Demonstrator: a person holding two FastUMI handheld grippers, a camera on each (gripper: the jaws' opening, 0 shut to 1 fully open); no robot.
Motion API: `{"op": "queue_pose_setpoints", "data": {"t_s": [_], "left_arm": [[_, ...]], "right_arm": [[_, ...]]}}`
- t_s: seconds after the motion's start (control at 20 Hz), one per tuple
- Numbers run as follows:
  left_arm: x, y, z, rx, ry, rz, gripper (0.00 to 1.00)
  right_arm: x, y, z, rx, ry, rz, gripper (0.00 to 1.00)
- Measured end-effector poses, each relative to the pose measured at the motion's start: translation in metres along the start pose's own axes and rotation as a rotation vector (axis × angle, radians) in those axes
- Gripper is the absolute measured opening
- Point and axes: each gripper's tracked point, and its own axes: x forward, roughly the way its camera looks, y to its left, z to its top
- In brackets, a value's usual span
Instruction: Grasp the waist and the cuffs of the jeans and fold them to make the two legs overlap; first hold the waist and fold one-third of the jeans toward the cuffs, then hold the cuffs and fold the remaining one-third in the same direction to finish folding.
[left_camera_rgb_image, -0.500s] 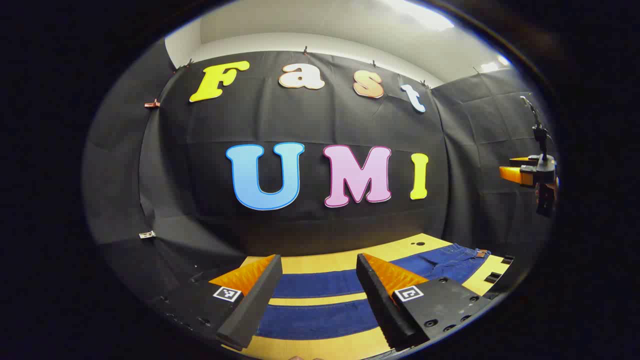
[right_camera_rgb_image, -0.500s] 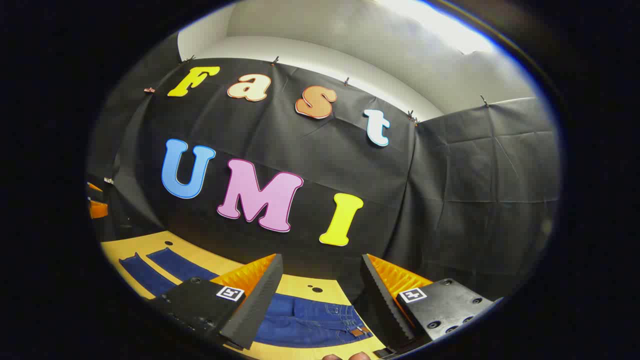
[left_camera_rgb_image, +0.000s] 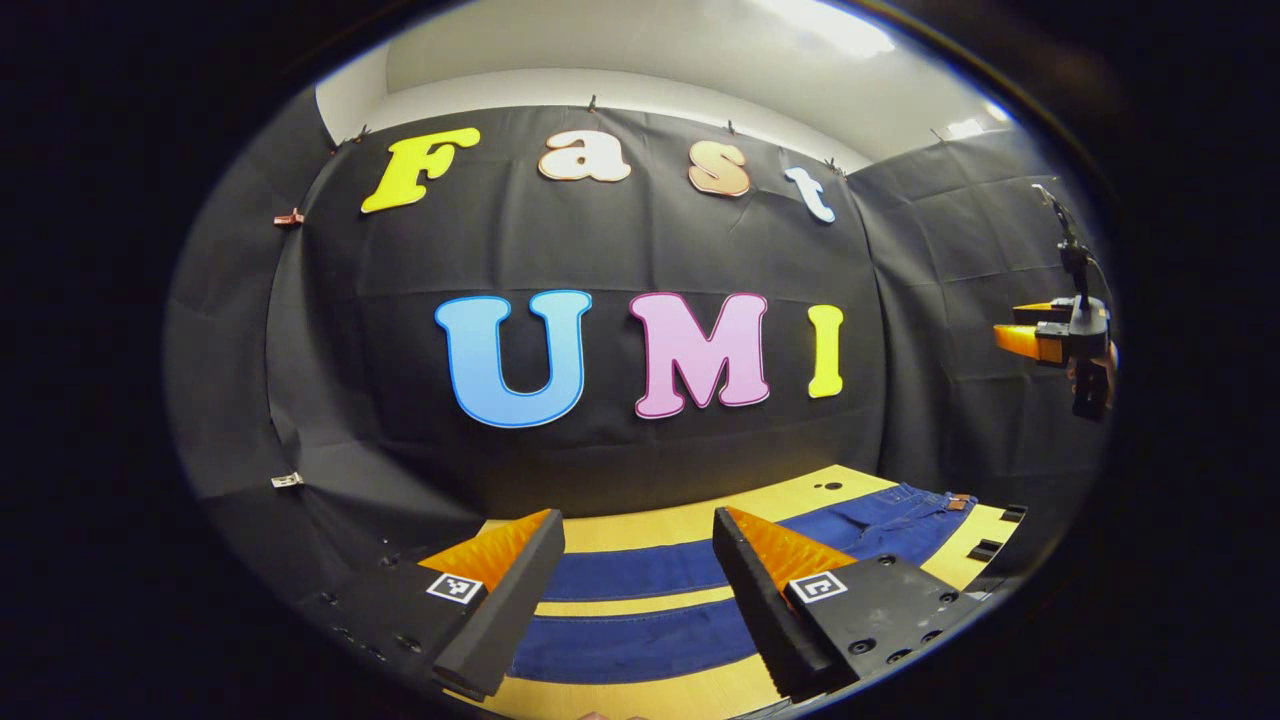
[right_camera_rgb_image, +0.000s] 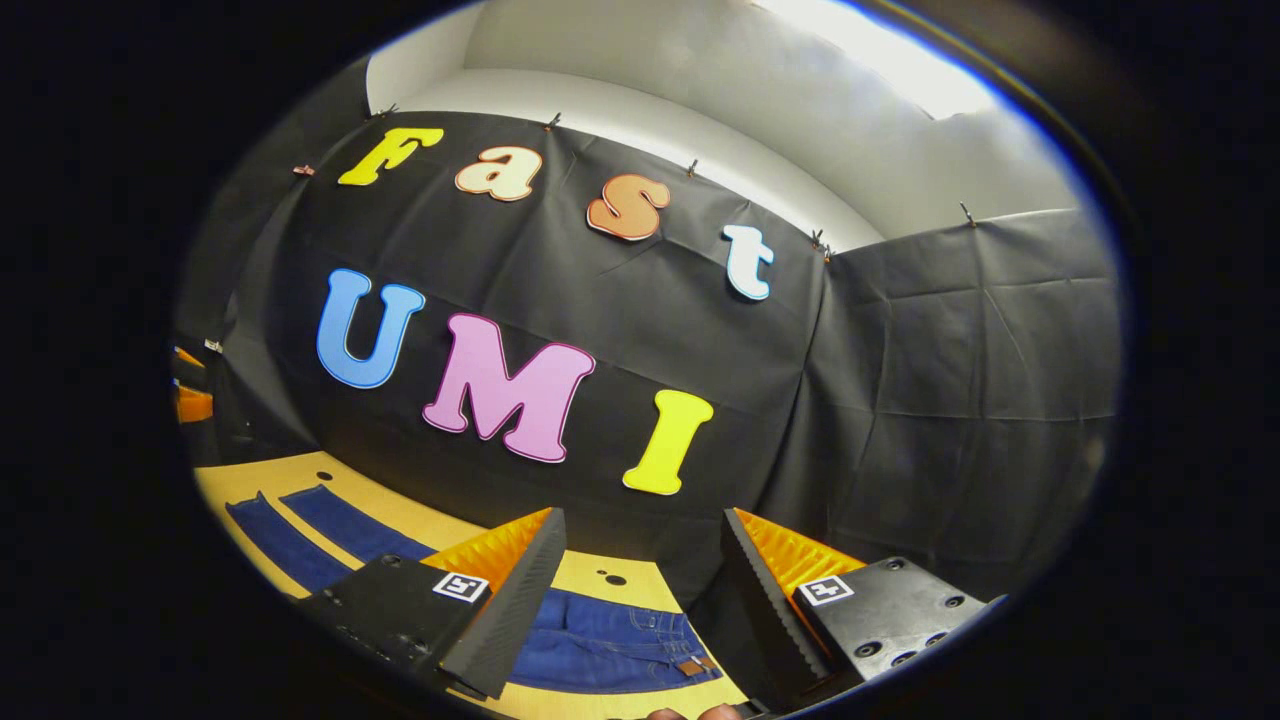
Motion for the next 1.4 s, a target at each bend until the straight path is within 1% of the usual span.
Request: {"op": "queue_pose_setpoints", "data": {"t_s": [0.3,0.5,0.55,0.65,0.8,0.95,1.1,1.25,1.3,1.4], "left_arm": [[0.007,-0.01,0.004,0.016,-0.012,-0.012,0.95],[0.01,-0.013,0.0,0.045,0.006,-0.03,0.97],[0.008,-0.012,-0.005,0.054,0.01,-0.034,0.99],[0.009,-0.011,-0.01,0.069,0.02,-0.046,0.98],[0.014,-0.011,-0.026,0.112,0.045,-0.087,0.98],[0.02,-0.006,-0.058,0.195,0.092,-0.156,0.98],[0.03,-0.007,-0.102,0.294,0.177,-0.24,0.98],[0.027,-0.011,-0.151,0.412,0.275,-0.36,0.98],[0.027,-0.012,-0.172,0.457,0.307,-0.398,0.97],[0.03,-0.011,-0.215,0.539,0.392,-0.462,0.97]], "right_arm": [[0.001,-0.001,-0.003,0.007,-0.001,-0.01,0.96],[0.002,-0.002,-0.008,-0.018,0.014,-0.005,0.96],[0.002,-0.001,-0.008,-0.024,0.015,-0.001,0.96],[0.002,0.0,-0.011,-0.041,0.013,0.011,0.96],[0.005,0.003,-0.024,-0.091,0.029,0.048,0.96],[0.013,0.017,-0.049,-0.194,0.068,0.113,0.96],[0.018,0.027,-0.082,-0.324,0.107,0.199,0.95],[0.025,0.037,-0.125,-0.441,0.147,0.3,0.96],[0.03,0.037,-0.14,-0.478,0.162,0.33,0.96],[0.039,0.035,-0.175,-0.543,0.207,0.372,0.96]]}}
